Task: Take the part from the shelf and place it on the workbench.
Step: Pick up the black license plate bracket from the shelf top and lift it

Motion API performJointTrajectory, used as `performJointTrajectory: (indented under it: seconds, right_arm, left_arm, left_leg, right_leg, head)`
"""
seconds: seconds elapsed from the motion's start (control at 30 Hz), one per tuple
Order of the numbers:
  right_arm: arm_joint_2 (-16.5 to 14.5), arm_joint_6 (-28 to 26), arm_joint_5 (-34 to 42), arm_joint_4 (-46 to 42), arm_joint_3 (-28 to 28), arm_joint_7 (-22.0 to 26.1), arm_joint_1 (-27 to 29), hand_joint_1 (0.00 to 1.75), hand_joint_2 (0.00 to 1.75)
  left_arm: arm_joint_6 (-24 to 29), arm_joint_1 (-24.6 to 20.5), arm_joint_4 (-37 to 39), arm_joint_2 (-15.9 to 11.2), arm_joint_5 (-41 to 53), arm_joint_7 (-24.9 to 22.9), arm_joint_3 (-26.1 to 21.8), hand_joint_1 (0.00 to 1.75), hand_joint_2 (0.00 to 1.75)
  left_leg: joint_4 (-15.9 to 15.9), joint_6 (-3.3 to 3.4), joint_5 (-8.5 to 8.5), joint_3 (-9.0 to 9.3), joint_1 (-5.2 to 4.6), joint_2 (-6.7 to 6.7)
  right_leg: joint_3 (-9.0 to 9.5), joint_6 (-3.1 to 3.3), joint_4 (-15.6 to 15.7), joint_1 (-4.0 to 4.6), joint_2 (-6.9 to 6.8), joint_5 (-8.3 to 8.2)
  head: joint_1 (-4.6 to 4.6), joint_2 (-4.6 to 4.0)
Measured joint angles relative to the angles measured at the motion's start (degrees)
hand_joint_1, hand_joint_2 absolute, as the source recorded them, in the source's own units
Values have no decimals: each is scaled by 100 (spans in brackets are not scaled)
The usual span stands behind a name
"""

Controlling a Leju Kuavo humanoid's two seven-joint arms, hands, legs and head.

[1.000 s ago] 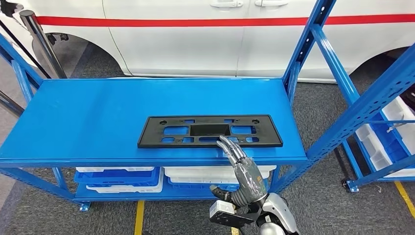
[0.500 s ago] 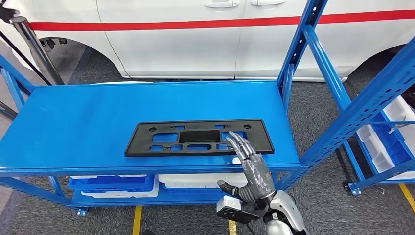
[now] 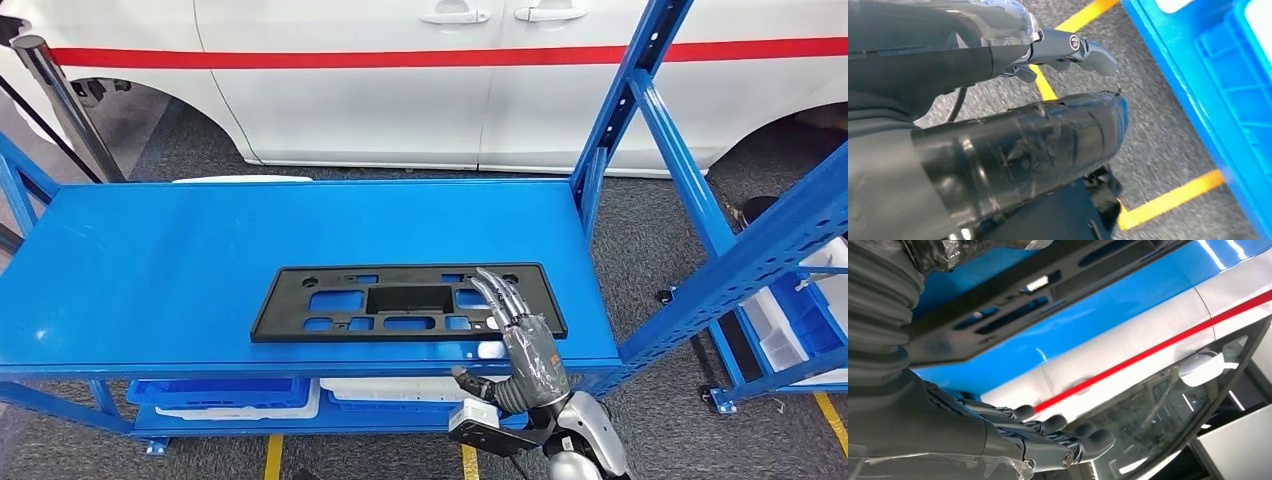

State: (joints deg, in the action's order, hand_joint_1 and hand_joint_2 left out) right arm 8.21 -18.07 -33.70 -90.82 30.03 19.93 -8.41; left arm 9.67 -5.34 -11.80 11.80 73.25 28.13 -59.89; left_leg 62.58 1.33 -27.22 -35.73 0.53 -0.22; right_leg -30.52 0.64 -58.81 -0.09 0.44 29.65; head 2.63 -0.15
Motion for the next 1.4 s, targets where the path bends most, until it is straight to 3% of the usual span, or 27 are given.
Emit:
performJointTrajectory:
  seconds: [0.03, 0.1, 0.17, 0.2, 0.23, 0.27, 0.33, 0.4, 0.47, 0.57, 0.63, 0.7, 0.73, 0.77, 0.83, 0.9, 0.93, 1.07, 1.13, 1.2, 1.23, 1.27, 1.3, 1.33, 1.4]
  right_arm:
    - [3, -4, -8, -18, -19, -4, 7, 0, 175]
    - [11, -5, -9, -41, -39, -3, 11, 0, 175]
    - [23, -5, -10, -46, -56, -3, 28, 0, 175]
    - [29, -5, -15, -46, -62, -4, 42, 0, 175]
    - [34, -5, -21, -46, -66, -4, 55, 0, 175]
    - [38, -7, -32, -46, -70, -4, 62, 0, 175]
    - [44, -10, -68, -45, -90, -4, 67, 0, 175]
    - [52, -11, -127, -46, -110, -8, 72, 0, 175]
    - [67, -8, -204, -46, -117, -9, 89, 0, 175]
    - [100, 71, -297, -43, -120, 21, 106, 0, 175]
    - [125, 238, -318, -23, -117, 50, 94, 0, 175]
    - [182, 443, -332, 20, -103, 82, 89, 0, 175]
    - [220, 529, -342, 46, -91, 96, 88, 0, 175]
    - [259, 609, -358, 70, -78, 108, 81, 0, 175]
    - [347, 772, -406, 113, -37, 115, 45, 0, 175]
    - [463, 974, -445, 157, 25, 110, -22, 0, 175]
    - [534, 1079, -453, 185, 61, 107, -58, 0, 175]
    - [762, 1280, -457, 279, 153, 99, -169, 0, 175]
    - [831, 1294, -457, 313, 173, 99, -205, 0, 175]
    - [879, 1314, -460, 352, 197, 99, -224, 0, 175]
    - [902, 1323, -462, 373, 208, 99, -225, 0, 175]
    - [923, 1332, -464, 392, 218, 99, -227, 0, 175]
    - [937, 1343, -466, 408, 227, 99, -235, 0, 175]
    - [952, 1375, -467, 419, 235, 98, -252, 0, 175]
    - [993, 1506, -449, 436, 274, 87, -322, 0, 175]
  left_arm:
    - [4, -2, 0, -1, -4, 0, -1, 0, 0]
    - [5, -5, 0, 1, -9, 1, -1, 0, 0]
    - [4, -11, 0, 2, -7, 1, 1, 0, 0]
    - [7, -11, 0, 3, -10, -5, 0, 0, 0]
    - [16, -9, 0, 3, -18, -20, -1, 0, 0]
    - [35, -7, 0, 3, -26, -40, -1, 0, 0]
    - [115, -4, 0, 8, -33, -94, -2, 0, 0]
    - [244, -14, 0, 17, -13, -162, -1, 0, 0]
    - [357, -29, 0, 20, 18, -234, 1, 0, 0]
    - [430, -46, 0, 19, 61, -290, 10, 0, 0]
    - [434, -58, 0, 20, 83, -299, 26, 0, 0]
    - [426, -60, 0, 20, 109, -306, 42, 0, 0]
    - [421, -58, 0, 20, 120, -310, 49, 0, 0]
    - [419, -55, 0, 20, 129, -314, 58, 0, 0]
    - [419, -58, 0, 19, 134, -323, 81, 0, 0]
    - [413, -79, 0, 18, 142, -333, 103, 0, 0]
    - [409, -91, 0, 18, 146, -338, 114, 0, 0]
    - [403, -94, 0, 18, 167, -349, 134, 0, 0]
    - [403, -106, 0, 18, 172, -350, 137, 0, 0]
    - [402, -109, 0, 18, 175, -350, 140, 0, 0]
    - [402, -106, 0, 18, 175, -351, 141, 0, 0]
    - [401, -102, 0, 18, 175, -352, 141, 0, 0]
    - [402, -101, 0, 19, 175, -354, 141, 0, 0]
    - [402, -102, 0, 19, 178, -354, 143, 0, 0]
    - [403, -109, 0, 20, 186, -356, 150, 0, 0]
  left_leg:
    - [-391, 62, 135, 183, -6, 0]
    - [-458, 123, 113, 270, 17, 7]
    - [-468, 155, 67, 334, 15, 11]
    - [-466, 161, 40, 365, 15, 11]
    - [-463, 158, 12, 401, 15, 8]
    - [-460, 150, -21, 445, 17, 3]
    - [-453, 117, -101, 537, 19, -9]
    - [-440, 52, -170, 587, 5, -20]
    - [-450, -15, -196, 596, -6, -20]
    - [-323, -85, -327, 552, 5, -6]
    - [264, -107, -628, 266, 16, -3]
    - [1023, -119, -892, -156, 16, -3]
    - [1207, -119, -887, -285, 16, -2]
    - [1172, -113, -765, -309, 16, -2]
    - [507, -74, -301, -64, 14, -2]
    - [-157, -31, -28, 211, -9, -5]
    - [-303, -11, -4, 267, -20, -10]
    - [-403, 92, 28, 308, -15, -16]
    - [-439, 145, 51, 329, 4, -5]
    - [-437, 166, 47, 329, -1, -1]
    - [-434, 169, 43, 332, -4, -2]
    - [-432, 170, 37, 338, -6, -5]
    - [-430, 166, 31, 349, -6, -9]
    - [-428, 156, 21, 366, -6, -13]
    - [-422, 117, -2, 385, -25, -17]
  right_leg:
    - [29, -53, -44, 3, -3, 77]
    - [-142, -113, -429, -15, -15, 276]
    - [-592, -153, -1202, -38, -17, 548]
    - [-812, -172, -1509, -55, -17, 595]
    - [-948, -186, -1631, -70, -18, 528]
    - [-966, -193, -1512, -85, -20, 337]
    - [-738, -180, -796, -101, -24, -182]
    - [-511, -140, -222, -77, -28, -422]
    - [-471, -94, -114, -40, -19, -388]
    - [-433, 3, -49, -70, -11, -381]
    - [-403, 62, -24, -70, -26, -368]
    - [-396, 93, -28, -51, -39, -350]
    - [-390, 100, -30, -43, -41, -342]
    - [-378, 102, -33, -37, -38, -333]
    - [-340, 90, -44, -31, -26, -305]
    - [-329, 49, -65, -13, -18, -277]
    - [-335, 21, -71, -7, -17, -273]
    - [-371, -93, -155, -19, -23, -212]
    - [-583, -150, -629, -38, -27, 72]
    - [-945, -196, -1379, -54, -28, 395]
    - [-1068, -208, -1616, -62, -29, 443]
    - [-1093, -212, -1646, -68, -29, 379]
    - [-998, -207, -1434, -71, -29, 209]
    - [-808, -194, -1039, -72, -30, -17]
    - [-448, -150, -295, -49, -26, -286]
  head:
    - [6, 0]
    - [15, 0]
    - [19, 0]
    - [19, 0]
    - [19, 0]
    - [19, 0]
    - [20, 0]
    - [19, 0]
    - [16, 0]
    - [12, 0]
    - [11, 0]
    - [10, 0]
    - [10, 0]
    - [10, 0]
    - [10, 0]
    - [11, 0]
    - [13, 0]
    - [15, 0]
    - [17, 0]
    - [16, 0]
    - [17, 0]
    - [16, 0]
    - [17, 0]
    - [17, 0]
    - [15, 0]
